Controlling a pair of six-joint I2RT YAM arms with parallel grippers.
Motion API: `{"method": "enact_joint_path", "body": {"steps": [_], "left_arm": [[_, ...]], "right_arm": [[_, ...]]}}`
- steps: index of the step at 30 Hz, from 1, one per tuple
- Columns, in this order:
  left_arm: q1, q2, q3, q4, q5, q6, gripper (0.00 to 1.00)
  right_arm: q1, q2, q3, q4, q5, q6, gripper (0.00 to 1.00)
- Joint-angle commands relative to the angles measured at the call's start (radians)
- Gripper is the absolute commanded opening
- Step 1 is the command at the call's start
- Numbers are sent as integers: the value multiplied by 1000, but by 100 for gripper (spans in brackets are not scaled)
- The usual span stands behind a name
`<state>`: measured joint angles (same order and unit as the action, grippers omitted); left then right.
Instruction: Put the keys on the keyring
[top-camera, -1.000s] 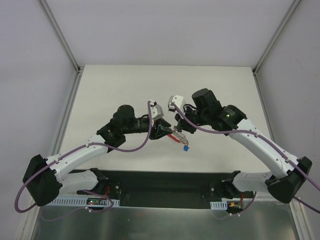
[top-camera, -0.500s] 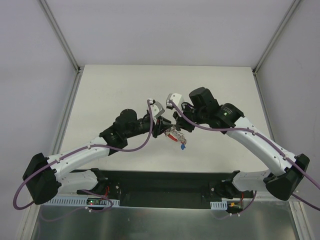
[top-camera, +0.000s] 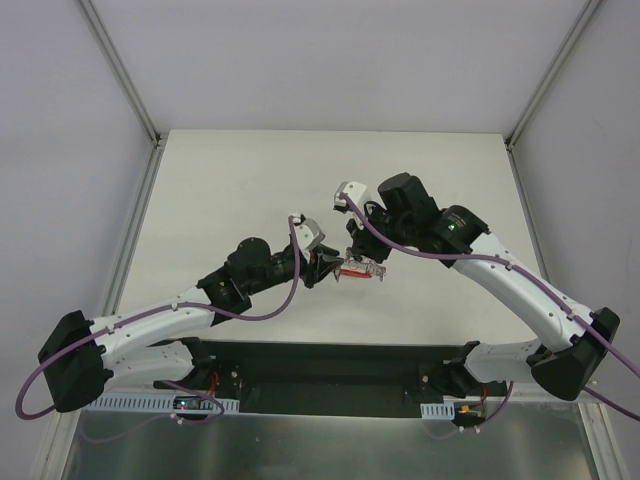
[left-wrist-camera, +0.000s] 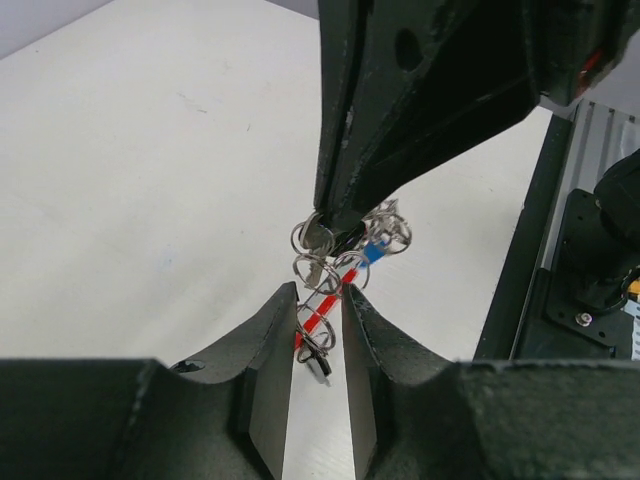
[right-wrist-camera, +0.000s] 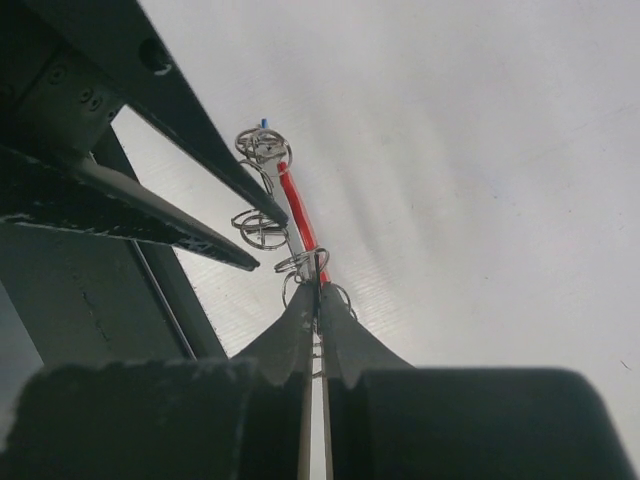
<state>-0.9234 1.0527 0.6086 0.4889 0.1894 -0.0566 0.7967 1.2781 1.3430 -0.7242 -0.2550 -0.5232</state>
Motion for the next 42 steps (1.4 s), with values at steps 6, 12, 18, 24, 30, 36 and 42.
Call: {"method": "enact_joint_path", "body": {"steps": [6, 12, 18, 24, 30, 36, 42], "left_arm": [[-43, -77, -21, 76, -65, 15, 34], [-51, -57, -12, 77, -79, 35, 31], [-60, -11, 10, 83, -61, 47, 25], [-58, 33, 29, 97, -45, 47, 27], [-58, 59, 39, 123, -62, 84, 28], [-60, 81, 45, 137, -91, 106, 28], [-58, 95, 52, 142, -119, 138, 28]], "right_arm": [[15, -13, 54, 9, 62, 64, 1], [22, -10, 54, 11, 74, 91, 1], [24, -6, 56, 14, 89, 112, 1], [24, -8, 58, 14, 88, 121, 1], [24, -10, 53, 14, 82, 121, 1], [26, -11, 51, 16, 76, 121, 1], [27, -16, 47, 17, 66, 118, 1]]}}
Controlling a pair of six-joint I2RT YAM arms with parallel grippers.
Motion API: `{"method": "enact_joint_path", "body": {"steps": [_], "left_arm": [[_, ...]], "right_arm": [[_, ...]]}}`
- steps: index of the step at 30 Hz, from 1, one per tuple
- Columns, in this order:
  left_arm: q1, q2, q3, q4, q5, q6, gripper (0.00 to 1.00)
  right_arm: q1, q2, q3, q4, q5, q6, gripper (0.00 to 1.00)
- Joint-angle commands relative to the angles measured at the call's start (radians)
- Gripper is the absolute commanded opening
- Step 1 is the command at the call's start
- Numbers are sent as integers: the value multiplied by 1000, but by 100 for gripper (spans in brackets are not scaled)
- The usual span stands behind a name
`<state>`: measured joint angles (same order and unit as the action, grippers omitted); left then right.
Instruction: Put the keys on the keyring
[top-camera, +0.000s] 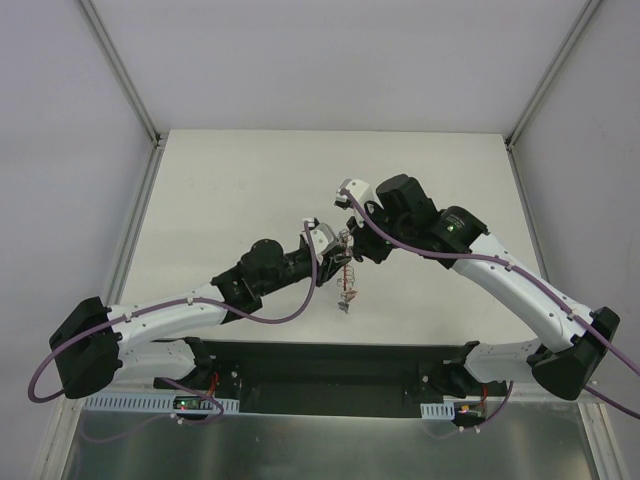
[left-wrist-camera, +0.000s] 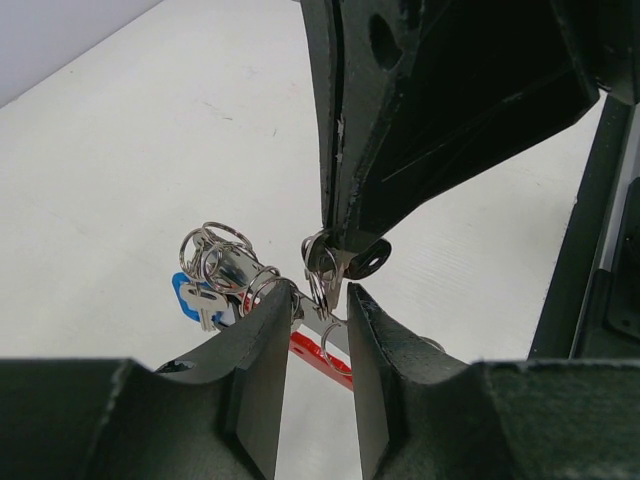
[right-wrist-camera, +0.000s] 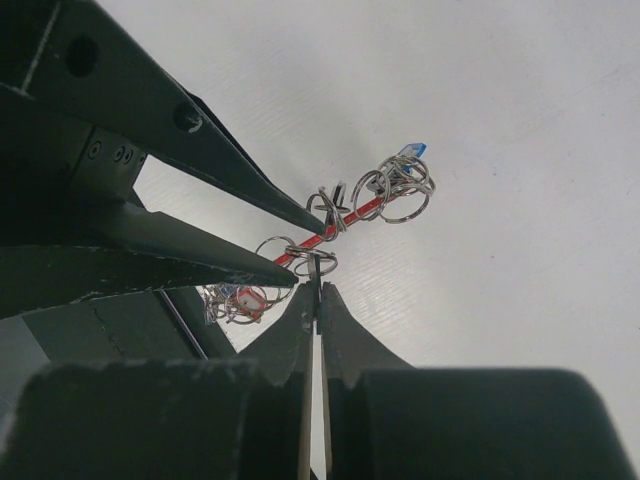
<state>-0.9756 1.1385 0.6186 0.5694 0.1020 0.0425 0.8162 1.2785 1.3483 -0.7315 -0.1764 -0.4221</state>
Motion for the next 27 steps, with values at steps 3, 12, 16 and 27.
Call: {"method": "enact_joint_path", "body": {"steps": [3, 12, 16, 27], "left_arm": [[-8, 18, 44, 60, -19, 42, 26], [-6, 14, 49, 37, -15, 59, 0], [-6, -5, 47, 26, -12, 69, 0], [-6, -77, 33, 1, -25, 69, 0]], "right_arm": [[9, -18, 43, 23, -14, 16, 1], [8, -21, 35, 17, 0, 0, 1], [0, -24, 22, 0, 58, -20, 1], [-110, -85, -138, 36, 69, -52, 1]]}}
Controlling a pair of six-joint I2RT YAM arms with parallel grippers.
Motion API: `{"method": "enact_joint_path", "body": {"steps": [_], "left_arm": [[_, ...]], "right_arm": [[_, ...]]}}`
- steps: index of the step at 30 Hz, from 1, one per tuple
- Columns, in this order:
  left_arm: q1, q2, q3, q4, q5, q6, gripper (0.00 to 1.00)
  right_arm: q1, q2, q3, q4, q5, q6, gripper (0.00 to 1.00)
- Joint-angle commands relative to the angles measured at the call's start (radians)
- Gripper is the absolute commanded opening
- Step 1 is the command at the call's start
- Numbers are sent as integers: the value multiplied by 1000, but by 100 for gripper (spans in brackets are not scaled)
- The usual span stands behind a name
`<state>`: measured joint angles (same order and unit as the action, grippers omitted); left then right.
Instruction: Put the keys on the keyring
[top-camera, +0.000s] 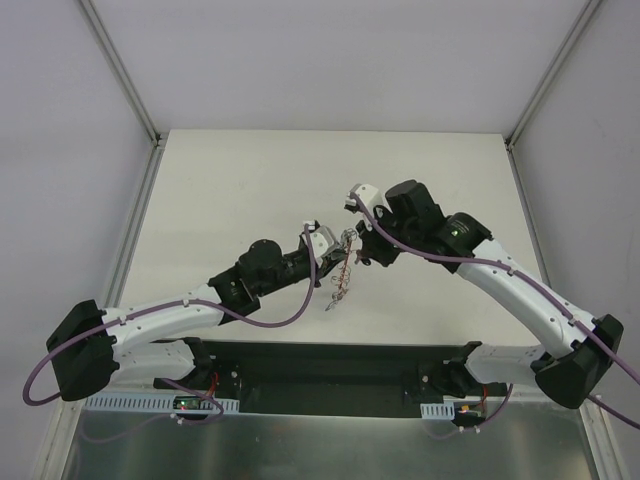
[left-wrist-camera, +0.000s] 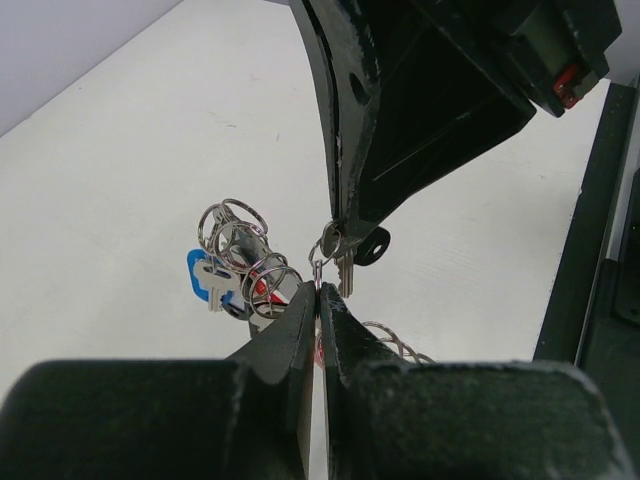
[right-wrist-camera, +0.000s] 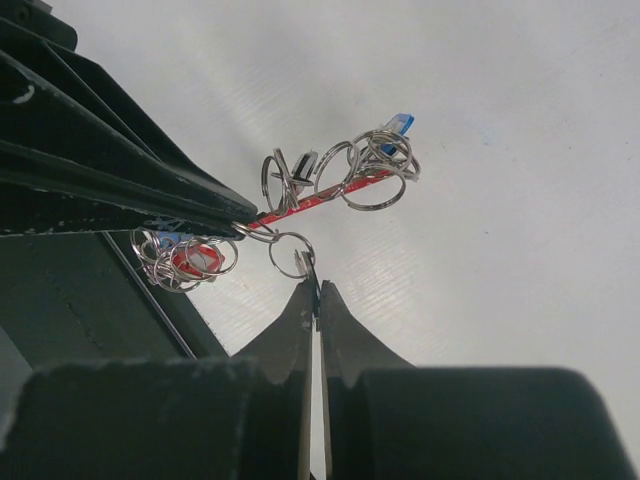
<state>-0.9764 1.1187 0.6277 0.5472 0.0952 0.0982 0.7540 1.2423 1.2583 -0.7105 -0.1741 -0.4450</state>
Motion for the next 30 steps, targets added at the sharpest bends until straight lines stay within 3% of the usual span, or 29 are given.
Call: {"method": "enact_joint_path", "body": {"steps": [1, 14, 30], "left_arm": [[-5, -60, 24, 33, -18, 11, 0], [8, -82, -5, 198, -34, -66, 0], [65, -125, -80, 284, -18, -155, 0]], "right_arm": [[-51, -49, -57, 23, 59, -27, 1], [-51, -69, -230, 318, -205, 111, 1], [-50, -43, -235, 356, -323, 106, 1]]}}
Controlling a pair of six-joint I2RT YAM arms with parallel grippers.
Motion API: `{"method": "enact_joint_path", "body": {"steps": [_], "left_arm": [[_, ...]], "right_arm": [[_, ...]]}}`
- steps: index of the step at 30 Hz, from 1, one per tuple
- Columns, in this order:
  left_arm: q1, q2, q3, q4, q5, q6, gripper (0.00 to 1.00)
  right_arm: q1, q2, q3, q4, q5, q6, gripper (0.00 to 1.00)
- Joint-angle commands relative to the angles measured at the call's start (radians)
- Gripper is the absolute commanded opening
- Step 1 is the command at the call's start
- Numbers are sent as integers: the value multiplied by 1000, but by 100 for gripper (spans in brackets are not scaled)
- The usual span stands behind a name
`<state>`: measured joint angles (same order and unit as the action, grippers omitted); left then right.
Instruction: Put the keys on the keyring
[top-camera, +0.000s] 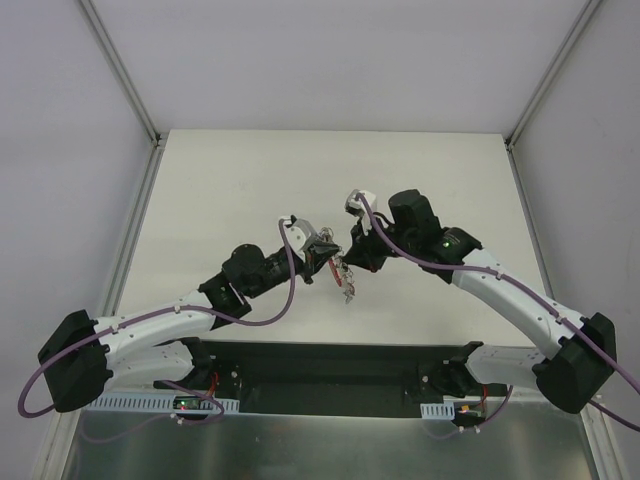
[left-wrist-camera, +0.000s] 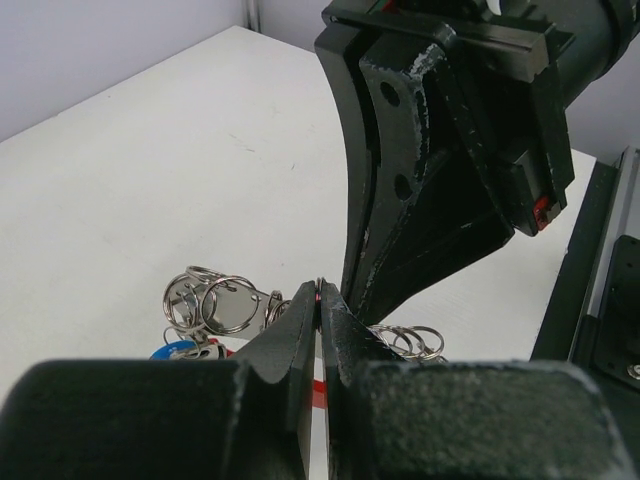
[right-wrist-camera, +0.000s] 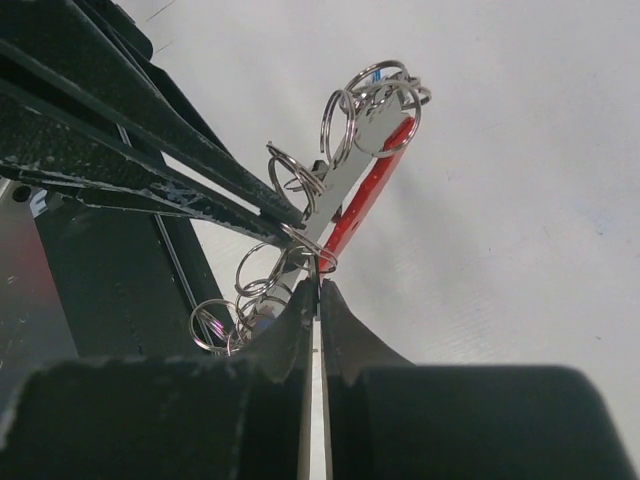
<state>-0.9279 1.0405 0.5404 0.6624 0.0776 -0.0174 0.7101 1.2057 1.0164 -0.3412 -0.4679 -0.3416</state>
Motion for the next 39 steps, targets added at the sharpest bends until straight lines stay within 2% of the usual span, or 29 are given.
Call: {"method": "enact_joint_path", "body": {"steps": [1, 3, 8, 14, 19, 22, 26, 33, 39], "left_arm": [[21, -57, 4, 154, 1, -35, 0], [21, -68, -5, 122, 10, -23, 0], [23, -108, -43, 34, 10, -12, 21], [26, -99, -46, -10, 34, -3, 34], [47, -37, -7, -30, 131, 46, 38], [99, -8, 38, -50, 244, 53, 40], [198, 15, 73, -75, 483, 48, 41], [221, 87, 185, -187, 762, 149, 45], [222, 147, 239, -221, 860, 175, 46]], "right_arm": [[-8, -12, 13, -19, -12, -3, 1], [-8, -27, 34, -62, 52, -37, 1], [-6, -47, 152, -185, 155, -137, 1], [-1, -23, 257, -262, 117, -221, 1], [11, 6, 300, -338, 83, -292, 1], [12, 17, 321, -386, 74, -329, 1], [14, 20, 335, -420, 74, -352, 1], [22, 29, 349, -453, 69, -370, 1], [32, 32, 358, -470, 81, -378, 1]]}}
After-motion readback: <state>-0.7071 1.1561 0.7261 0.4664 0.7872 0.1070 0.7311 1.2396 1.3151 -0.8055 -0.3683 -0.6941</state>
